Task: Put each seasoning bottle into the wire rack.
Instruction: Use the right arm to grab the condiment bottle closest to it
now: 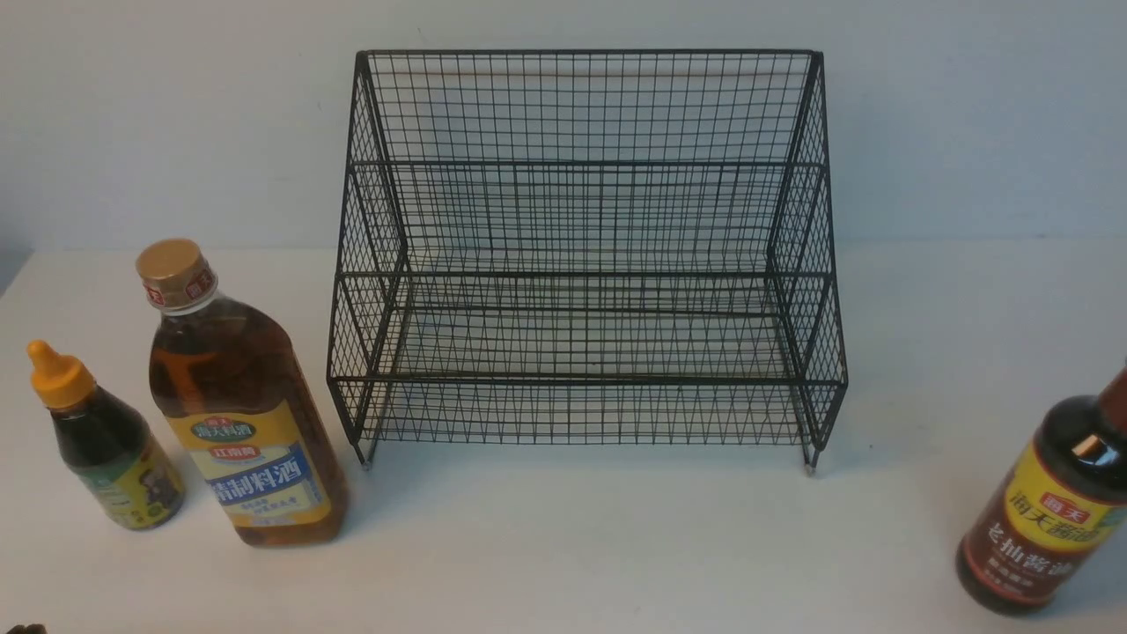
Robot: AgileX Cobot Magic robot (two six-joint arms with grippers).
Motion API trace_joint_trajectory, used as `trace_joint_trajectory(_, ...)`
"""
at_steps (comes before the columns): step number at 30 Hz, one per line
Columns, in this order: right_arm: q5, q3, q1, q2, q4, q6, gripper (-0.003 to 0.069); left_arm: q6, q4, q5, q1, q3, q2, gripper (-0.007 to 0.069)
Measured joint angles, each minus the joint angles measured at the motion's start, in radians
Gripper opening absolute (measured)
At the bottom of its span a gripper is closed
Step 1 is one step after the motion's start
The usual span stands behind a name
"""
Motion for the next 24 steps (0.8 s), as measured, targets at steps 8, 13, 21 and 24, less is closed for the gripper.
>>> trace_joint_trajectory(8,0.000,0.000,0.000,0.000,0.000,0.000,-0.0015,0.000,0.000,0.000,0.000,0.000,0.000,-0.0005)
trace_joint_trajectory(13,0.000,0.000,0.000,0.000,0.004,0.005,-0.0015,0.000,0.000,0.000,0.000,0.000,0.000,-0.0005)
trace_joint_trajectory(21,-0.040,0.002,0.000,0.000,0.622,0.291,-0.0015,0.000,0.000,0.000,0.000,0.000,0.000,-0.0005)
trace_joint_trajectory(24,-0.049,0.002,0.000,0.000,0.720,0.285,-0.0015,0.000,0.000,0.000,0.000,0.000,0.000,-0.0005)
